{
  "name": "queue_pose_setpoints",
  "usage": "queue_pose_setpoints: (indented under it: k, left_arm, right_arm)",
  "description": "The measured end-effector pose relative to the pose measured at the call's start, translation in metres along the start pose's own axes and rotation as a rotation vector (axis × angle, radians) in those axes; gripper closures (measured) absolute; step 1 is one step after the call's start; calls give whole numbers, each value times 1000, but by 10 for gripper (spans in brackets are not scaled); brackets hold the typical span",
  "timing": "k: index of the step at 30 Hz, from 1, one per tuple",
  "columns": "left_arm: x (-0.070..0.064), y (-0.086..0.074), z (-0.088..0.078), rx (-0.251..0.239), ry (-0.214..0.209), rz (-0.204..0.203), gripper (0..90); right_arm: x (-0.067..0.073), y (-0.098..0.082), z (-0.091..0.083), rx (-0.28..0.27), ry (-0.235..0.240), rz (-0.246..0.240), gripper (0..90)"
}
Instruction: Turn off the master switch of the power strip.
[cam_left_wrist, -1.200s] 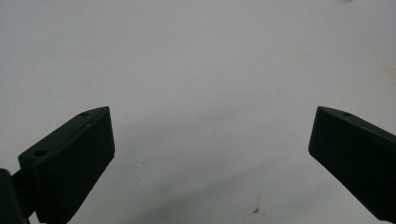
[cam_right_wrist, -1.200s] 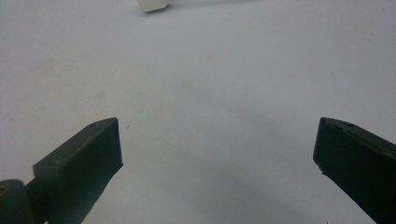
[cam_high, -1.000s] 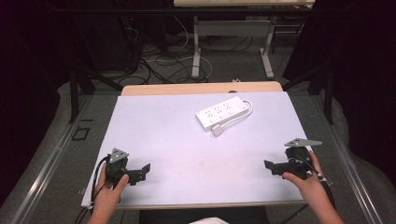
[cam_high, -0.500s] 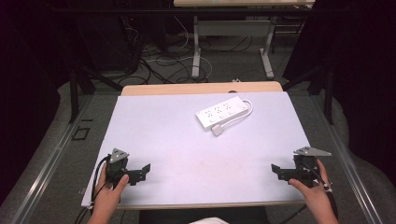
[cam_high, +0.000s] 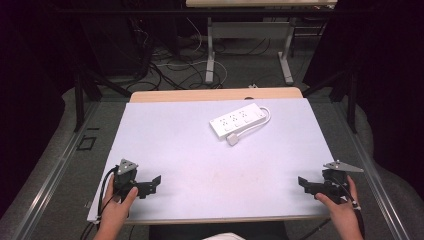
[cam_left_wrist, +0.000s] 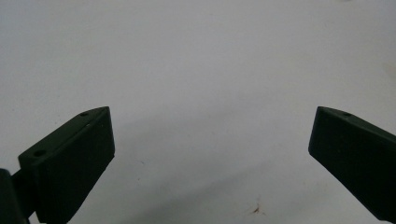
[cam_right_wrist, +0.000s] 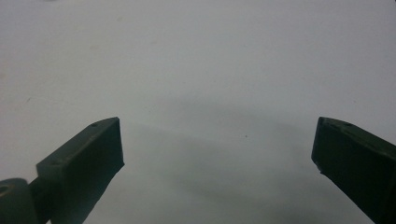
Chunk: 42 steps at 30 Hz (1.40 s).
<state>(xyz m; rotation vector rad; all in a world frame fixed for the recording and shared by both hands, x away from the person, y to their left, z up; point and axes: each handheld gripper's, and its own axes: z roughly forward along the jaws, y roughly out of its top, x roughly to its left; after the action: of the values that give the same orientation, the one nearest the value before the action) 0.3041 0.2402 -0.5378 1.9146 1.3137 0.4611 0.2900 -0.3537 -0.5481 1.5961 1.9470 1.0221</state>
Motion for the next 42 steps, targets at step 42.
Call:
queue_pose_setpoints:
  k: [42]
  left_arm:
    - [3,0,0,4,6,10,3]
  right_arm:
    - [-25,-13,3,-7,-52,97,59]
